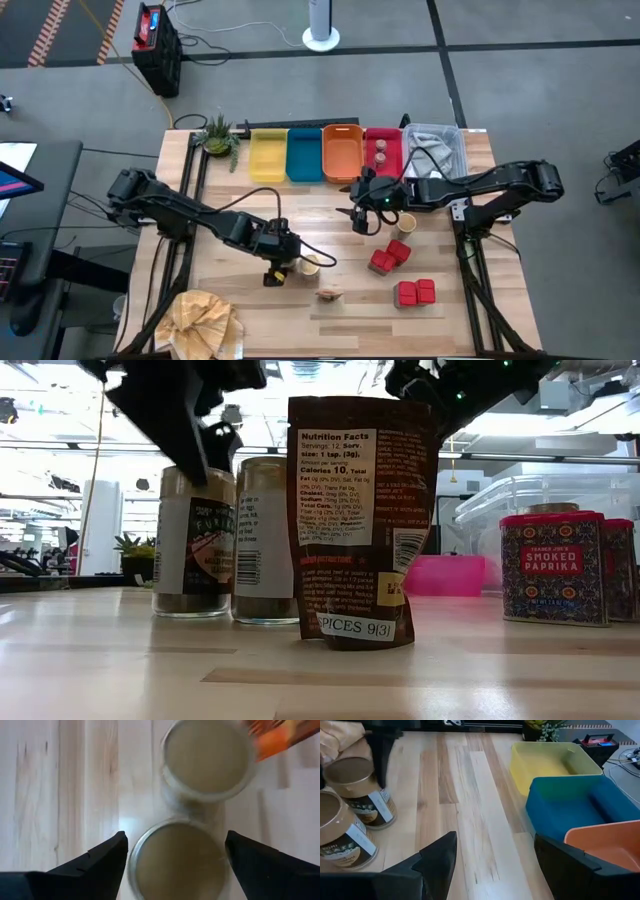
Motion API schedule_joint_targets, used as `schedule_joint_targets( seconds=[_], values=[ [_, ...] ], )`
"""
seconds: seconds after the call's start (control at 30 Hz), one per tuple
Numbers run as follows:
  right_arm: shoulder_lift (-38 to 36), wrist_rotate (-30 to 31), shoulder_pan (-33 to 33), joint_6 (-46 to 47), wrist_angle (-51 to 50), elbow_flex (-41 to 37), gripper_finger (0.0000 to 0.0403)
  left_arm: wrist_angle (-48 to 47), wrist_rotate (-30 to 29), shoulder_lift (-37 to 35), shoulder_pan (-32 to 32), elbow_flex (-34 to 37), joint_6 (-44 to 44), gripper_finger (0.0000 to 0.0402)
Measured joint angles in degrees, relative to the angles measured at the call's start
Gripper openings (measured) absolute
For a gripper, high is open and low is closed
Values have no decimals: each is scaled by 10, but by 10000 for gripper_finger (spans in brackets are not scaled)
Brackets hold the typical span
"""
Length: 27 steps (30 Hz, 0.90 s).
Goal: Sort spices by type
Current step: Put the bottom left gold spice bottle into the yellow bin
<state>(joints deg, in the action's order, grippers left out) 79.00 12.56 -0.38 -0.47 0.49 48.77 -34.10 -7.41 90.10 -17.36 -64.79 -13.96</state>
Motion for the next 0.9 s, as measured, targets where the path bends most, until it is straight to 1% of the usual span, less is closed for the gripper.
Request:
schedule_joint_targets(
  seconds=[0.17, 0.27, 0.33, 0.47, 0.6, 0.7, 0.8, 0.9],
  values=[
    [0, 0, 0, 0, 0, 0, 295, -27, 1, 11, 3, 0, 13, 321],
    [0, 0, 0, 0, 0, 0, 295, -23, 1, 10, 7, 0, 19, 319],
    [0, 0, 0, 0, 0, 0, 295, -26, 2, 10, 10, 0, 21, 308],
    [0, 0, 0, 0, 0, 0, 295, -12, 2, 15, 16, 0, 32, 267],
    [0, 0, 0, 0, 0, 0, 295, -15, 12, 17, 24, -1, 43, 267],
    [0, 0, 0, 0, 0, 0, 295, -52, 11, 12, 37, -8, 55, 267],
    [0, 0, -1, 0, 0, 0, 295, -127, -25, 2, 58, -34, 73, 267],
    [0, 0, -2, 0, 0, 0, 295, -162, -70, -15, 87, -71, 103, 267]
  ],
)
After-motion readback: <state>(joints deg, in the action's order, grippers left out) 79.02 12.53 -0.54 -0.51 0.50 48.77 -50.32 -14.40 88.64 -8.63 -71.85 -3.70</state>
